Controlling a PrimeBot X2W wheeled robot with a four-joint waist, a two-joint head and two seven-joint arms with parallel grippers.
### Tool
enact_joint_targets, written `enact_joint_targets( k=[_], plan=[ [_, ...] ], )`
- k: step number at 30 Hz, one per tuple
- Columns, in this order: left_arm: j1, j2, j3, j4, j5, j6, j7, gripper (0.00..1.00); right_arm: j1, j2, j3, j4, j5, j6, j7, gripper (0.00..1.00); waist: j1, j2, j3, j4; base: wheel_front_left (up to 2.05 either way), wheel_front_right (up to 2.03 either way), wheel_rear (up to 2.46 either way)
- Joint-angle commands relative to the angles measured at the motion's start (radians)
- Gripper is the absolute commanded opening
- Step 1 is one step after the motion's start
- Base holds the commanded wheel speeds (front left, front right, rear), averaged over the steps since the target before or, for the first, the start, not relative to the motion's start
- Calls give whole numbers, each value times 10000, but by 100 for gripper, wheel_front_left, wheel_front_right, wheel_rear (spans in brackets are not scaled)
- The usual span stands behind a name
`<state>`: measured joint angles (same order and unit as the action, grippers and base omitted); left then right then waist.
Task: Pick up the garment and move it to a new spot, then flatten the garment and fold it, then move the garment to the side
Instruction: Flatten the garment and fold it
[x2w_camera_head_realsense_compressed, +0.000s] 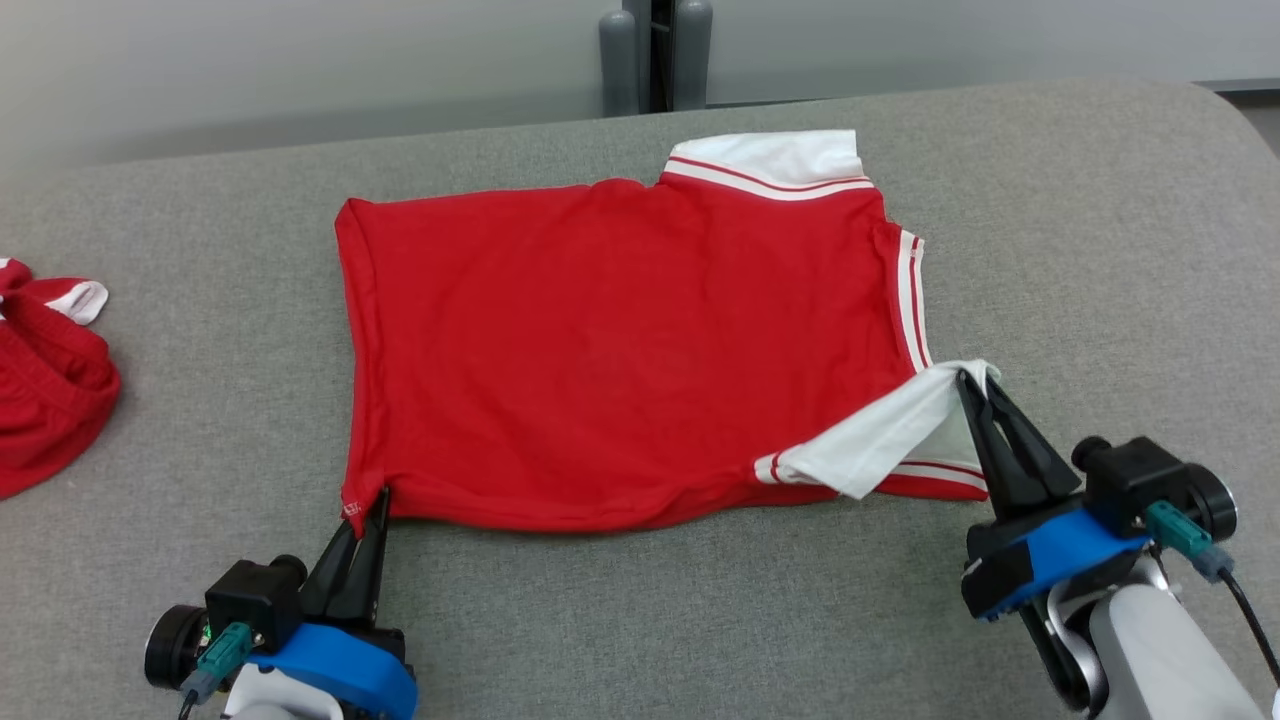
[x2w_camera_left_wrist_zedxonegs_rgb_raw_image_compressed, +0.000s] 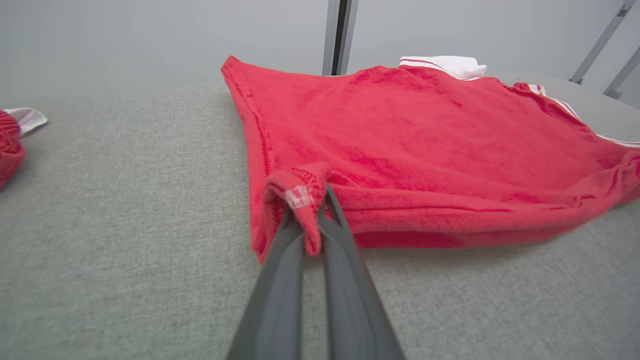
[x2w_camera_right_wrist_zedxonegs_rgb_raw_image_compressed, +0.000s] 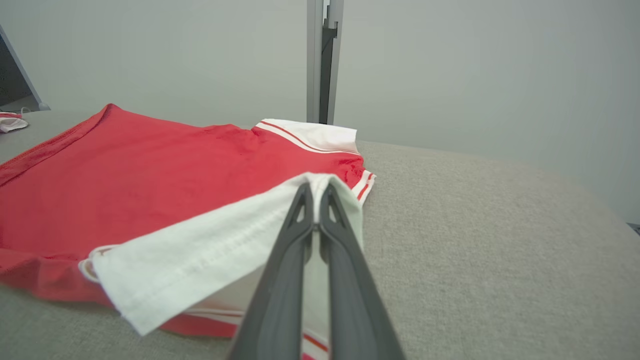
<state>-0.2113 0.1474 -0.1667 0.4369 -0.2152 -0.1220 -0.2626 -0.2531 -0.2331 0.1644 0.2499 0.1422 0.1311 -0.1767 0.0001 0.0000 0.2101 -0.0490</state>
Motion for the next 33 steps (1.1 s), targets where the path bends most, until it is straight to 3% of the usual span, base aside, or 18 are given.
enact_joint_targets(
  k=[1,15,16,17,18,24,33],
  plan=[
    [-219,88,-52,57,66,-19,-31,0,-440,-62,27,296,-24,-7,-109,0,-1,0,171,-15,0,0,0],
    [-1396,428,-432,498,-102,-78,-31,0,-3403,260,271,3564,-206,-7,-798,0,-1,0,818,-6,0,0,0],
    [-1421,432,-431,515,-111,-80,-31,29,-3502,281,270,3711,-221,-7,-814,32,-1,0,824,-8,0,0,0],
    [-1454,437,-410,512,-100,-80,-31,63,-3585,318,253,3820,-232,-7,-832,55,-1,0,827,-7,0,0,0],
    [-1464,439,-390,506,-84,-76,-31,100,-3612,353,249,3901,-250,-7,-861,100,-1,0,816,-16,0,0,0],
    [-1188,312,-165,258,-79,32,-31,100,-3100,317,-108,3731,-209,-6,-884,100,-1,0,692,-38,0,0,0],
    [-484,105,167,268,-77,62,-31,100,-1065,305,-794,2622,-378,-6,-871,100,-1,0,395,-109,0,0,0]
  ],
)
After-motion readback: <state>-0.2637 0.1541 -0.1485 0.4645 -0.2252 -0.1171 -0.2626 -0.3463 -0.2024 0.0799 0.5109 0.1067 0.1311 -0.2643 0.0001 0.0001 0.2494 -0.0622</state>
